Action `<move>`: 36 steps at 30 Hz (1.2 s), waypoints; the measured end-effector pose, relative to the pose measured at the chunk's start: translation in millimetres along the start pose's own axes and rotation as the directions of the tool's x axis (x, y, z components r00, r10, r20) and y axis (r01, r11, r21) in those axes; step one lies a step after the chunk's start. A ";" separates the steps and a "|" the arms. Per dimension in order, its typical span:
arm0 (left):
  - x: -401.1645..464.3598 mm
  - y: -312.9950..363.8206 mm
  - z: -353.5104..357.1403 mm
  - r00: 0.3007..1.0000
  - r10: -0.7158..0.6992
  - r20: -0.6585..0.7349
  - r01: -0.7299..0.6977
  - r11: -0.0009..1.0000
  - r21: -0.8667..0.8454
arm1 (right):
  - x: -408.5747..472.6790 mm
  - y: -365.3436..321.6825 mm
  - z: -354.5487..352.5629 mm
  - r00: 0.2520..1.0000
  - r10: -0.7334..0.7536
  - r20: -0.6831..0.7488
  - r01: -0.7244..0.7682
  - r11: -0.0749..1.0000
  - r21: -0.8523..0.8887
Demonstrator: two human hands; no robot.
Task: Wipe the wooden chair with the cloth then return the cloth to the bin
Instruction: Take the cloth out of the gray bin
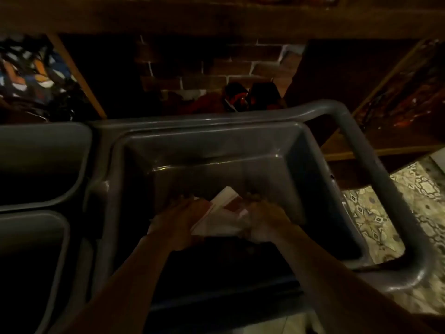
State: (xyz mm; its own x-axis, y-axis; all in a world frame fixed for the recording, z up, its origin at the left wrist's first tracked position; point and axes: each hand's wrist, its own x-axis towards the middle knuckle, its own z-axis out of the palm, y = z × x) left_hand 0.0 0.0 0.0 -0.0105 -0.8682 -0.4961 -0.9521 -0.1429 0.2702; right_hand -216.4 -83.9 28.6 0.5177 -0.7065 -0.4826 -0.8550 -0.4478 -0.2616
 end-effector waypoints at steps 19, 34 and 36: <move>-12.4 9.3 -62.1 0.984 0.032 -0.178 -0.039 0.999 -0.035 | -4.8 -12.0 -29.5 0.975 0.096 -0.198 -0.119 0.987 -0.106; -96.5 59.8 -239.7 0.795 0.126 -0.594 -0.021 0.983 0.180 | -91.9 -58.3 -213.6 0.823 -0.019 -0.568 -0.081 0.985 -0.150; -108.8 68.8 -260.2 0.763 0.139 -0.631 -0.007 0.978 0.207 | -106.8 -63.3 -234.4 0.786 -0.032 -0.617 -0.076 0.986 -0.148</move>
State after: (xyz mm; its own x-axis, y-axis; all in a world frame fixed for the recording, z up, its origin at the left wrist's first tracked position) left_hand 15.1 -39.0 287.3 0.0525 -0.9824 0.1792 -0.9947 -0.0355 0.0968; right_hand -210.2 -108.5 292.6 0.4538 -0.8792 0.1452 -0.8777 -0.4692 -0.0975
